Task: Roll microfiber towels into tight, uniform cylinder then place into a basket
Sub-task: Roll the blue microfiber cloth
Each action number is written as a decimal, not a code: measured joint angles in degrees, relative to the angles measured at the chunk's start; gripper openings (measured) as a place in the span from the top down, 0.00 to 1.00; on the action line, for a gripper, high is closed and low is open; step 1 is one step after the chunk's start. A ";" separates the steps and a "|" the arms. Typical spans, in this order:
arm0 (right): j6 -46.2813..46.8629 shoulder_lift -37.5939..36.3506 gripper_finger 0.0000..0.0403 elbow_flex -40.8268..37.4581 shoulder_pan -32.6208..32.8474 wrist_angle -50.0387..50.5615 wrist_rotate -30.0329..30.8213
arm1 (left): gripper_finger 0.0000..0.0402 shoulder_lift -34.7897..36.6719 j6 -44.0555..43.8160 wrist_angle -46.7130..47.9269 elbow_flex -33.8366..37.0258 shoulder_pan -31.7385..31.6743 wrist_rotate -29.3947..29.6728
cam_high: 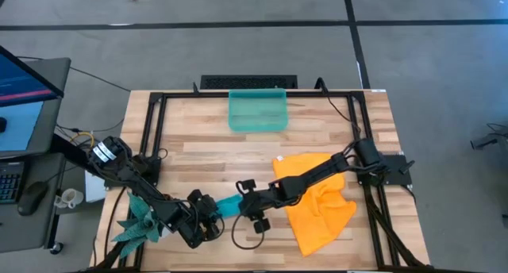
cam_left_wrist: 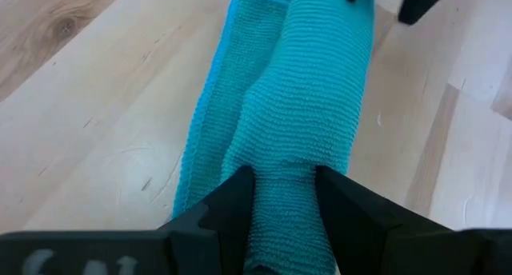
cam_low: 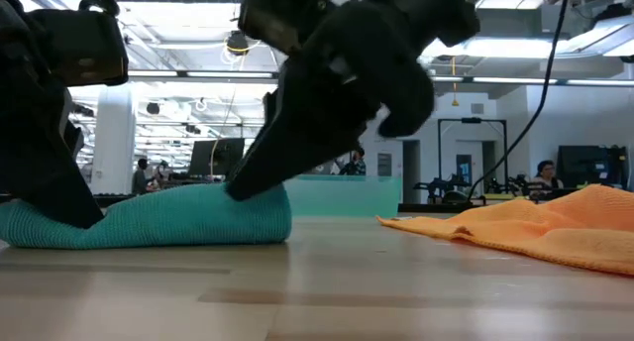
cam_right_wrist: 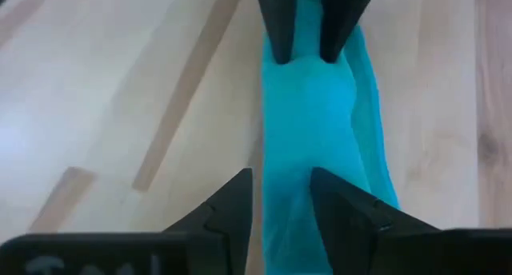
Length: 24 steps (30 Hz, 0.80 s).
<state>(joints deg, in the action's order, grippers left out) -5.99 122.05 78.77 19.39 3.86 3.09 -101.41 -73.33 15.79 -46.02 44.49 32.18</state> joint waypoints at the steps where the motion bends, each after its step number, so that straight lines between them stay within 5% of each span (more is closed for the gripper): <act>1: 0.37 0.72 0.64 0.08 -0.07 -0.24 0.13 | 0.66 0.00 0.01 0.00 0.00 0.00 0.00; 14: 19.43 4.78 0.77 0.35 -4.59 0.79 -5.65 | 0.66 1.03 1.51 -0.31 0.04 0.02 0.19; 24: 21.06 4.69 0.82 0.16 -4.87 0.51 -7.04 | 0.66 7.87 8.82 0.84 0.28 0.24 -0.89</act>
<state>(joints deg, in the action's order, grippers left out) 15.08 126.74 78.94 14.52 4.37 -3.95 -93.53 -64.51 16.63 -45.74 44.73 31.30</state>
